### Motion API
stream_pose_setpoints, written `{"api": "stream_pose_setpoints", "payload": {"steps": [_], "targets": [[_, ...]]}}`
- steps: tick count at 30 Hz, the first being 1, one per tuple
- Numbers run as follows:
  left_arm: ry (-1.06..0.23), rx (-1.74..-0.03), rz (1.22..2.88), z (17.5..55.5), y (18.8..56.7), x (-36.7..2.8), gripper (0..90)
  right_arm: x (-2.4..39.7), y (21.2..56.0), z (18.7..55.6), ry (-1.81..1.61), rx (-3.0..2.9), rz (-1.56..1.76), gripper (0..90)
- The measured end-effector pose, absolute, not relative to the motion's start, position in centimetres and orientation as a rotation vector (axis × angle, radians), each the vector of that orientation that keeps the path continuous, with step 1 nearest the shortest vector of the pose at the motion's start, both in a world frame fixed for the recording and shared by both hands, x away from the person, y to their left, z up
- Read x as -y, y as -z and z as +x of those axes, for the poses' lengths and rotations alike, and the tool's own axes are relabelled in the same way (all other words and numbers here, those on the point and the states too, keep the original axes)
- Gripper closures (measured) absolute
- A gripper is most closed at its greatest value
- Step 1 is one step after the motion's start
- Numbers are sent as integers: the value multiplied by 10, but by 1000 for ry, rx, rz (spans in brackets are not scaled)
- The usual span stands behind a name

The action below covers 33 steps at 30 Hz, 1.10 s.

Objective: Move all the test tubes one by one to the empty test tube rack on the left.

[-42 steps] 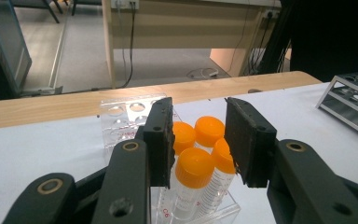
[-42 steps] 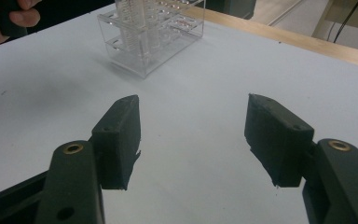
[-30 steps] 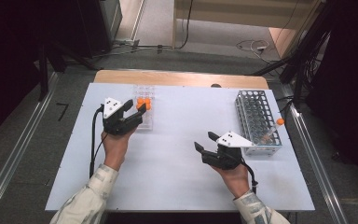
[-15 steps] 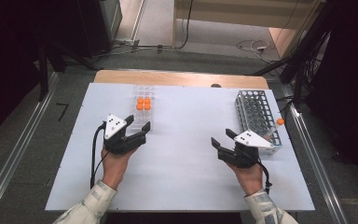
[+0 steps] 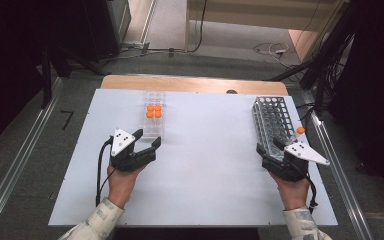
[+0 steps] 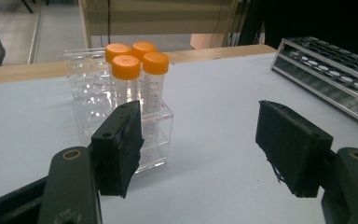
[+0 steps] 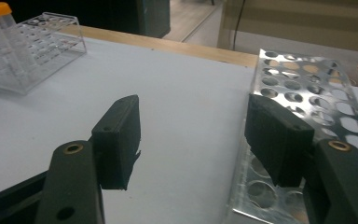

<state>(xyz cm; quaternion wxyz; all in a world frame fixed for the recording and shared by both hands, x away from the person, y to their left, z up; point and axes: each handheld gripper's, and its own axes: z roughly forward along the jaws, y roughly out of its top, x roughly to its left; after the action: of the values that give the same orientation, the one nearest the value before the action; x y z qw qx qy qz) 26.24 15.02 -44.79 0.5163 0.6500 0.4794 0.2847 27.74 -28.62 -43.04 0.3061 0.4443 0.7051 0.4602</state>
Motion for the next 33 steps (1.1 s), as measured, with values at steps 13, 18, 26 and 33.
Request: {"api": "stream_pose_setpoints", "payload": {"steps": [13,18,26,33], "targets": [[-684,-1146,1575,263,450,-148,310,334,437,274,-1119,-1731,1309,351],[-686,-1149,1583,263,451,-146,301,345,444,286,-1074,-1685,1367,354],[-688,-1149,1589,263,452,-145,279,360,456,310,-1049,-1635,1435,391],[-688,-1149,1590,264,452,-144,280,358,458,322,-1043,-1645,1442,453]]}}
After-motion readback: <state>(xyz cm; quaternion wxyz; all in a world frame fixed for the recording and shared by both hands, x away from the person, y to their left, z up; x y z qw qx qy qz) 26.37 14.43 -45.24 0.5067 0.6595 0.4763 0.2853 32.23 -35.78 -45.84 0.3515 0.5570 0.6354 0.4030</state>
